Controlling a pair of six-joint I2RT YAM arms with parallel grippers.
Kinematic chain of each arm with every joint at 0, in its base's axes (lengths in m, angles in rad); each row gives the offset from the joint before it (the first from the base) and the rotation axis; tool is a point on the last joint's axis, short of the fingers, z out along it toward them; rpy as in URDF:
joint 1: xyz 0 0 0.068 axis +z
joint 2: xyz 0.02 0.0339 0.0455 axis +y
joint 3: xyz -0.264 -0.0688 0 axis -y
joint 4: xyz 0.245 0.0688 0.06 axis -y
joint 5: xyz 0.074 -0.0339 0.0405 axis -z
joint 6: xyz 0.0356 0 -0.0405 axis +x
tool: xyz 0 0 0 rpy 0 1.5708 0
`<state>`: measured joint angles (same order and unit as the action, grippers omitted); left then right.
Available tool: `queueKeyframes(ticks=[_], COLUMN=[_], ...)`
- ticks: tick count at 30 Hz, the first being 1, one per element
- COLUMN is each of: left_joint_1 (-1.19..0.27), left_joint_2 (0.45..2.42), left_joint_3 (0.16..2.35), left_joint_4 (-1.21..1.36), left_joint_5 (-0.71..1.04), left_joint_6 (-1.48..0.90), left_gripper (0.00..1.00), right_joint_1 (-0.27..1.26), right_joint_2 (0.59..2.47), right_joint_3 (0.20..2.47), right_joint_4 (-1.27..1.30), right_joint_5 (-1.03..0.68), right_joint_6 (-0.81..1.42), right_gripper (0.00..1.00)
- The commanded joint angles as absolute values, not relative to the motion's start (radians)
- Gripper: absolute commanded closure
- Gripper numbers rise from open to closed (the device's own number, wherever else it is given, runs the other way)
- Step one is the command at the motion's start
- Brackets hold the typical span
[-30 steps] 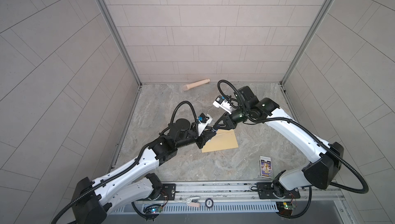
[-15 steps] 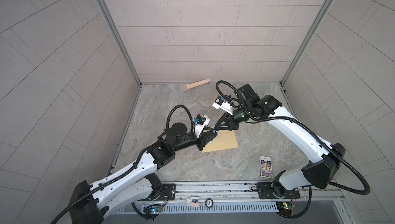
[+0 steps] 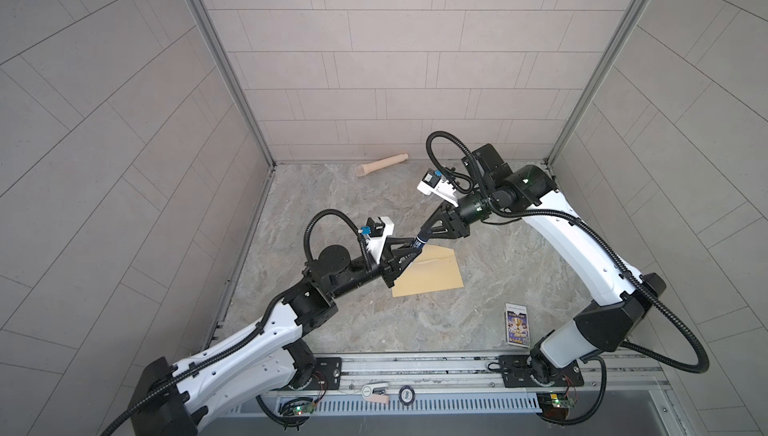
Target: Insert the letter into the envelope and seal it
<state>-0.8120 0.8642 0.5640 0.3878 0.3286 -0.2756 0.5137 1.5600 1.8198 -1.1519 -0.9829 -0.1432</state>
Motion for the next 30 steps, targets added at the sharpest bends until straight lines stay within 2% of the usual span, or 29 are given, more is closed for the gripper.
queueKeyframes(ticks=[1, 9, 10, 12, 15, 16, 17, 19, 25, 30], left_joint_1=[-0.793, -0.793, -0.795, -0.795, -0.795, -0.795, -0.795, -0.794, -0.795, -0.794], left_joint_2=[0.877, 0.885, 0.891, 0.879, 0.805, 0.783, 0.745, 0.725, 0.876, 0.960], left_joint_3=[0.479, 0.533, 0.567, 0.630, 0.683, 0.681, 0.674, 0.647, 0.717, 0.787], left_joint_4=[0.032, 0.040, 0.019, -0.042, -0.119, -0.110, -0.088, -0.008, 0.027, 0.054], left_joint_5=[0.286, 0.287, 0.275, 0.260, 0.205, 0.178, 0.165, 0.196, 0.329, 0.271], left_joint_6=[-0.300, -0.263, -0.241, -0.179, -0.079, -0.054, -0.027, 0.048, 0.161, 0.237], left_gripper=[1.00, 1.00, 0.97, 0.72, 0.45, 0.32, 0.23, 0.15, 0.14, 0.13], right_joint_1=[0.399, 0.436, 0.450, 0.444, 0.433, 0.434, 0.433, 0.438, 0.498, 0.560], right_joint_2=[1.502, 1.506, 1.505, 1.498, 1.468, 1.456, 1.450, 1.433, 1.435, 1.465], right_joint_3=[1.936, 1.911, 1.890, 1.837, 1.761, 1.733, 1.718, 1.675, 1.664, 1.678], right_joint_4=[-1.114, -1.084, -1.082, -1.073, -1.030, -1.000, -0.980, -0.911, -0.871, -0.893], right_joint_5=[-0.916, -0.895, -0.878, -0.859, -0.850, -0.850, -0.860, -0.881, -0.893, -0.884], right_joint_6=[-0.162, -0.120, -0.121, -0.113, -0.078, -0.054, -0.039, 0.018, 0.054, 0.043], right_gripper=[1.00, 1.00, 1.00, 1.00, 1.00, 1.00, 1.00, 1.00, 1.00, 1.00])
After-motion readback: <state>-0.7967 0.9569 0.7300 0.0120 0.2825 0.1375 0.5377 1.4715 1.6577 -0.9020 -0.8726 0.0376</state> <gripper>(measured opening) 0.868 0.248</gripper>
